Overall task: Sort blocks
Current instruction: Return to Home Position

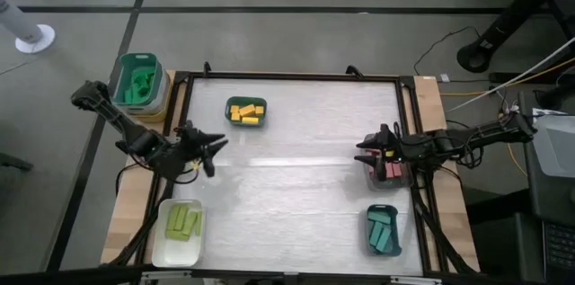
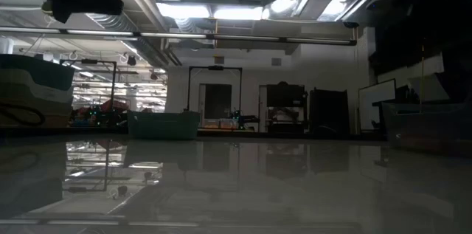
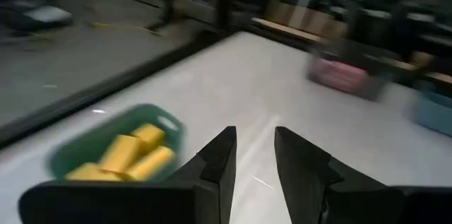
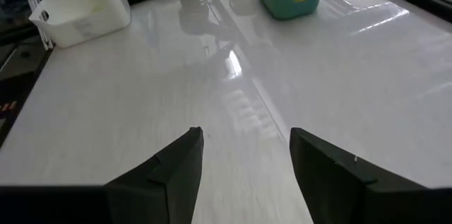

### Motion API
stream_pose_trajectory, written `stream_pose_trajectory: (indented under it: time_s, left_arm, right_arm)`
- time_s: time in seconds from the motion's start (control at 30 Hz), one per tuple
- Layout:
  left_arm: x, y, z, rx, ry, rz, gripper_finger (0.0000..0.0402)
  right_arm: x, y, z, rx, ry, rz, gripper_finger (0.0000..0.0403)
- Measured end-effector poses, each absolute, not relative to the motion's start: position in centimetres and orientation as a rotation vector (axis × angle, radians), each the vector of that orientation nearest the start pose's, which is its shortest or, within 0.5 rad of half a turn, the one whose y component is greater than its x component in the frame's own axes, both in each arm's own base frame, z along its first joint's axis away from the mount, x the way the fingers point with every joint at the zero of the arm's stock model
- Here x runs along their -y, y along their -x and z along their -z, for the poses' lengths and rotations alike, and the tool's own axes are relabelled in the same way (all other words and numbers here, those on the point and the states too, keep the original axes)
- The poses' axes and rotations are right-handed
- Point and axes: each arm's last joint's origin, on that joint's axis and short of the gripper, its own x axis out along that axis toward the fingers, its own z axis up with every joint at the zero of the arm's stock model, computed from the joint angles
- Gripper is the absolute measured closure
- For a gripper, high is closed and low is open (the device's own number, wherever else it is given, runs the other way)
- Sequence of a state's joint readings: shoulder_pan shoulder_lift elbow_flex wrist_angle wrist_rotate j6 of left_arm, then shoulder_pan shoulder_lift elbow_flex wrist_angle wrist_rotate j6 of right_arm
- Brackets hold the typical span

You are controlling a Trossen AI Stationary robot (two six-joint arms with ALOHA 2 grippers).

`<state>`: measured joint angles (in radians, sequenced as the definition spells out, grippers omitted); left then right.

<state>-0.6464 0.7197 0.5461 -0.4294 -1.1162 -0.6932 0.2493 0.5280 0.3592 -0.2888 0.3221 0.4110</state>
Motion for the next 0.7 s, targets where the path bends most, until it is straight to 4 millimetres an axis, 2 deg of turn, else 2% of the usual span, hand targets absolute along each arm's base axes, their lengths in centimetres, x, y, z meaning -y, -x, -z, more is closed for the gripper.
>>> stream_pose_trajectory:
  time_s: [0.17,0.37,0.53,0.7]
  left_arm:
    - [5.1,-13.9,-24.2,-0.229,0.130,-0.701,0.0315]
    - [3.5,-14.2,-24.2,-0.259,0.073,-0.800,0.0315]
    - [2.3,-12.2,-24.3,-0.271,0.058,-0.855,0.0315]
    - [1.2,-8.7,-24.3,-0.189,0.190,-0.895,0.0315]
  right_arm:
    - [-2.0,-11.4,-20.4,-0.375,-0.285,0.151,0.0194]
    - [-1.5,-9.6,-21.3,-0.260,-0.277,0.122,0.0194]
    - [-1.1,-8.1,-21.4,-0.230,-0.282,0.116,0.0194]
    - [-0.9,-7.2,-21.2,-0.216,-0.289,0.114,0.0194]
